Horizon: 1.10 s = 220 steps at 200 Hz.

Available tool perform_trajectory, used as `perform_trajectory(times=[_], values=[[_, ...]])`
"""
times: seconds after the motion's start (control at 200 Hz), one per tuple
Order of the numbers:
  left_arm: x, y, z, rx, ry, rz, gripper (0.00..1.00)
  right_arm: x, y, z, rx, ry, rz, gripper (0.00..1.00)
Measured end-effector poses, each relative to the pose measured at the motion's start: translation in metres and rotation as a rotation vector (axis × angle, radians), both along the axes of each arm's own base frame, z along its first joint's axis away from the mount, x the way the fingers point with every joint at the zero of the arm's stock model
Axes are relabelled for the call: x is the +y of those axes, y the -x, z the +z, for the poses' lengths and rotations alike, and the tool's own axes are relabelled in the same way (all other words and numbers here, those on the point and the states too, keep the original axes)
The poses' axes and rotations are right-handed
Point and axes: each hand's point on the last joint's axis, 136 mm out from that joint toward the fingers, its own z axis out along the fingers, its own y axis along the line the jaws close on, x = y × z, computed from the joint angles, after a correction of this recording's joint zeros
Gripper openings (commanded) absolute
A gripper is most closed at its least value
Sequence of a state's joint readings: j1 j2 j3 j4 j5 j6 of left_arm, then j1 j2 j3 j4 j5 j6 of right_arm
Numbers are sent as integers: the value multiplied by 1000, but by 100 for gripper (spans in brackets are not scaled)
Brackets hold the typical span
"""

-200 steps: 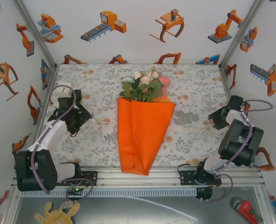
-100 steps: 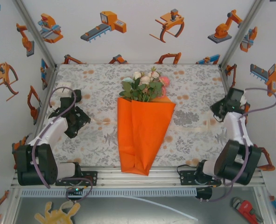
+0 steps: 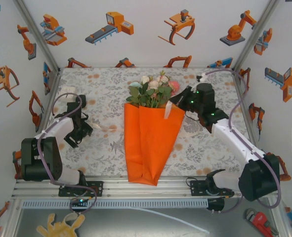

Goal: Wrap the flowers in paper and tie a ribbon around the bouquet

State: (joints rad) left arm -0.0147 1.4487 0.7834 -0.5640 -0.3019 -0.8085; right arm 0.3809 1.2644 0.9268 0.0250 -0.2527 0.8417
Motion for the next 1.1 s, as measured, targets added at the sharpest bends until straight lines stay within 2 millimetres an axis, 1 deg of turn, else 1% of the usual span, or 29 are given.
perform_trajectory(times=[0.05,0.1,0.22,0.265,0.32,0.415,0.531,0.561,0.616,0.676,0.726,0.746,0.806,0.846,0.891,0.916,0.936,0.956,0.986,1.026,1.066,1.101], values=[[5,-1,2,-11,-16,22,71,10,3,-4,10,-4,36,0],[8,-2,6,-29,-21,39,69,14,4,-4,10,-8,50,0],[10,-7,23,-132,-13,76,69,15,5,-3,1,-7,60,0],[14,-8,31,-168,-7,97,68,15,5,-3,-4,0,63,0],[21,-9,35,-189,-2,125,68,15,5,-2,-12,8,64,0],[30,-11,29,-167,9,163,64,13,5,0,-28,22,62,0],[27,-10,10,-112,53,176,57,12,6,0,-32,34,60,0],[26,-9,6,-97,60,181,54,11,6,0,-31,37,60,0],[26,-7,0,-78,64,198,43,10,7,-2,-30,52,59,0],[26,-5,-4,-70,65,214,29,7,8,-4,-27,69,55,0],[27,-3,-5,-63,61,218,15,6,9,-5,-26,81,52,0],[27,-3,-5,-64,62,225,11,5,9,-5,-26,85,51,0],[28,-3,-5,-65,57,227,3,3,11,-4,-27,93,51,0],[28,-3,-4,-67,55,227,1,2,13,-1,-32,96,49,0],[28,-3,-2,-72,55,226,2,1,14,2,-37,98,44,0],[28,-2,1,-76,54,224,5,0,14,3,-39,99,42,0],[28,-2,3,-80,53,224,11,-1,15,5,-43,99,39,0],[28,-1,6,-85,53,221,18,-1,15,6,-45,100,37,0],[28,-1,11,-94,50,216,34,-2,16,8,-50,100,34,0],[28,0,18,-108,49,217,50,-3,16,11,-57,99,31,0],[29,0,25,-125,47,221,60,-3,17,13,-62,97,29,0],[29,1,29,-134,45,224,63,-4,17,14,-64,97,28,0]])
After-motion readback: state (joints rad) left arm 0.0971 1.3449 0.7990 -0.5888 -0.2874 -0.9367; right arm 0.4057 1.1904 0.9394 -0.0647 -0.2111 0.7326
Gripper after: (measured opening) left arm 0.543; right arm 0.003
